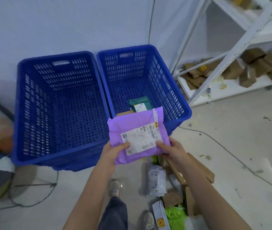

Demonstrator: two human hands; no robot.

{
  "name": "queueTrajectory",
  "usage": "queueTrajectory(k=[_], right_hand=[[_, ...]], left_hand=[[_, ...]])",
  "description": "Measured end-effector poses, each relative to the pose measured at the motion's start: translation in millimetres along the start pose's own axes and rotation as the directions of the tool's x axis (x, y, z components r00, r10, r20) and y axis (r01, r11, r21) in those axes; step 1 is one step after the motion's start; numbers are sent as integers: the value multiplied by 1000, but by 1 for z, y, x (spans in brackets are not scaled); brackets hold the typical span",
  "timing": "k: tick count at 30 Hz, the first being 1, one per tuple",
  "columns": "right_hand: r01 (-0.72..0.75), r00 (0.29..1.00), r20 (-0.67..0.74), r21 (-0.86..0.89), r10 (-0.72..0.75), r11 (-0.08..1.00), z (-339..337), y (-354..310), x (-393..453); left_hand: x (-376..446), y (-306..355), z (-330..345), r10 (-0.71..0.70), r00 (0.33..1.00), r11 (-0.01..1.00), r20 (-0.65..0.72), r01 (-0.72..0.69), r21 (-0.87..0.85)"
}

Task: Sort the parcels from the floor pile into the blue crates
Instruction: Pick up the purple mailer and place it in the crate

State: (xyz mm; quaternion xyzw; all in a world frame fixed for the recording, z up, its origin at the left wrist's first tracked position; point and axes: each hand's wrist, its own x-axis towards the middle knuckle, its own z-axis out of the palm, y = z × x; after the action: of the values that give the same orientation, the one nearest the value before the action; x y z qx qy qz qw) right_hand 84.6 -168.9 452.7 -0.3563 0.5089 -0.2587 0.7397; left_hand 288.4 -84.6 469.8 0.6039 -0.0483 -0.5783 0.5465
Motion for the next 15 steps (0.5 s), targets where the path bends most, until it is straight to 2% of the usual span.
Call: queueTrajectory(k=[2, 7, 11, 15], right_hand=[[-13, 1000, -29, -6, 12, 1000, 30, -11, 20], [-68, 996, -58, 50, 71, 996, 95, -36, 72], [-129, 986, -103, 35, 132, 991, 112, -60, 99], [-107, 972, -223, -159, 70, 981, 90, -85, 136]], left_hand=[[20, 24, -10, 37, 998, 999, -44, -36, 22], [69, 71, -23, 263, 955, 951, -139, -232, 205], [107, 96, -19, 300, 945, 923, -133, -251, 293], [151, 114, -11, 308, 949, 901, -74, -266, 343]])
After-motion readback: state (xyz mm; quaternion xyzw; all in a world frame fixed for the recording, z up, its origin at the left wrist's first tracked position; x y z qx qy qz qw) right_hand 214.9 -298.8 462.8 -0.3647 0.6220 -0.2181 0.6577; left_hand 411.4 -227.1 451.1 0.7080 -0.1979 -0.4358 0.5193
